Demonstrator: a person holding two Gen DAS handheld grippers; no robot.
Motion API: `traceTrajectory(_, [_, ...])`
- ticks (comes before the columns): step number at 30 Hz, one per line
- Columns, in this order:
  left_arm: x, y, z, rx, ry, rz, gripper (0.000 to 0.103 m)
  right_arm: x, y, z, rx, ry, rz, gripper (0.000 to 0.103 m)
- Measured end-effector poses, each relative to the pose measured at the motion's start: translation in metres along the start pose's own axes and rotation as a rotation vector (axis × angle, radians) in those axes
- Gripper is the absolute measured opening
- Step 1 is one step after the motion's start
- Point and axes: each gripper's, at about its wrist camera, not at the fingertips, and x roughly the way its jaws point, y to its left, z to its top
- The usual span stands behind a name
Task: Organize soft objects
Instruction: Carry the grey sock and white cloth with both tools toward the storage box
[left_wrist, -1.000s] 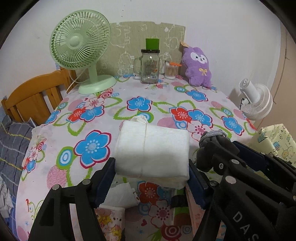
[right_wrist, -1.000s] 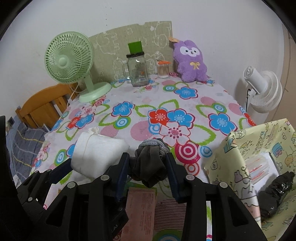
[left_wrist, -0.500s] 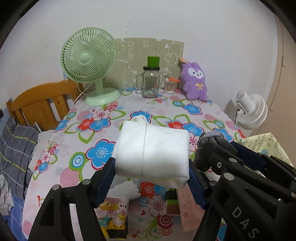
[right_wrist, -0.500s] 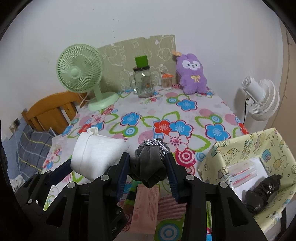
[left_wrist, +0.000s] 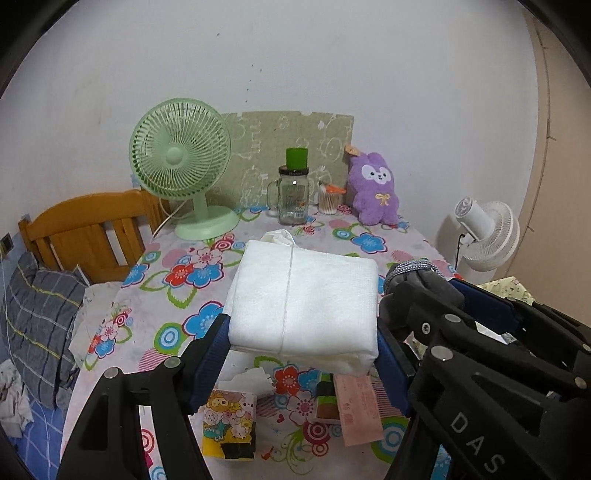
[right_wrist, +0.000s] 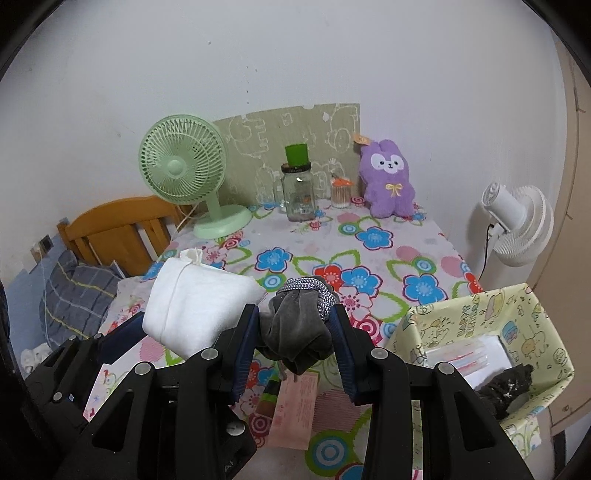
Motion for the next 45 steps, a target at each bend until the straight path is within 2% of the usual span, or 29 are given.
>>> traceTrajectory(21, [-0.020,-0.046,0.004,0.039,-0.028,-0.064,0.075,-0.039,-0.037,-0.002,0.009,-0.046,-0.036,0.043])
traceTrajectory(45, [-0.004,-0.142,0.009,0.177,-0.025,-0.190,0.076,-0.055,-0.129,-0.004,0.094,-0.053,-0.157,0.043])
